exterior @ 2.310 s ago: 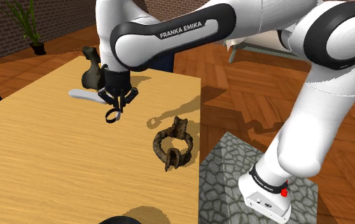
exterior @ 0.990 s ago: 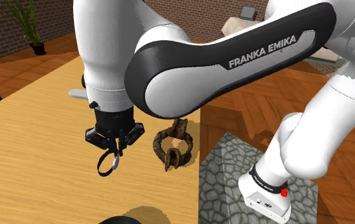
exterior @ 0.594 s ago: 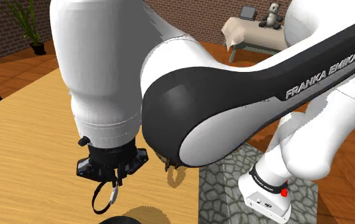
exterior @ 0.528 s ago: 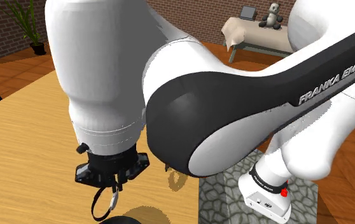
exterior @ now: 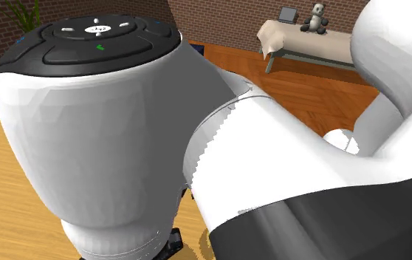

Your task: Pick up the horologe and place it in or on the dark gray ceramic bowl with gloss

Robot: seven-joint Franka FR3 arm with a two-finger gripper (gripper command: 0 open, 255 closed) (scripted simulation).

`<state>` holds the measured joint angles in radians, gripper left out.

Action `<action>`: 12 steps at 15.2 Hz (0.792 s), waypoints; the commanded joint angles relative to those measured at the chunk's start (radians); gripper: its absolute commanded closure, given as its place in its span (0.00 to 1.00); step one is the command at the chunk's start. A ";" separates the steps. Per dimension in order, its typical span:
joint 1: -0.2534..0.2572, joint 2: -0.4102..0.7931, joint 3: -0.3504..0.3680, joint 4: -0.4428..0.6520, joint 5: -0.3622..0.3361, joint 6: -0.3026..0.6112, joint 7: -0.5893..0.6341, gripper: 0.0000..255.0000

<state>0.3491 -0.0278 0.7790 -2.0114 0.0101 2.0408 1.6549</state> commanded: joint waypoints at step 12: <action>0.012 0.090 0.008 -0.101 -0.079 0.163 0.063 1.00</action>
<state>0.3601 0.0532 0.7874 -2.1057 -0.0604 2.1912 1.7118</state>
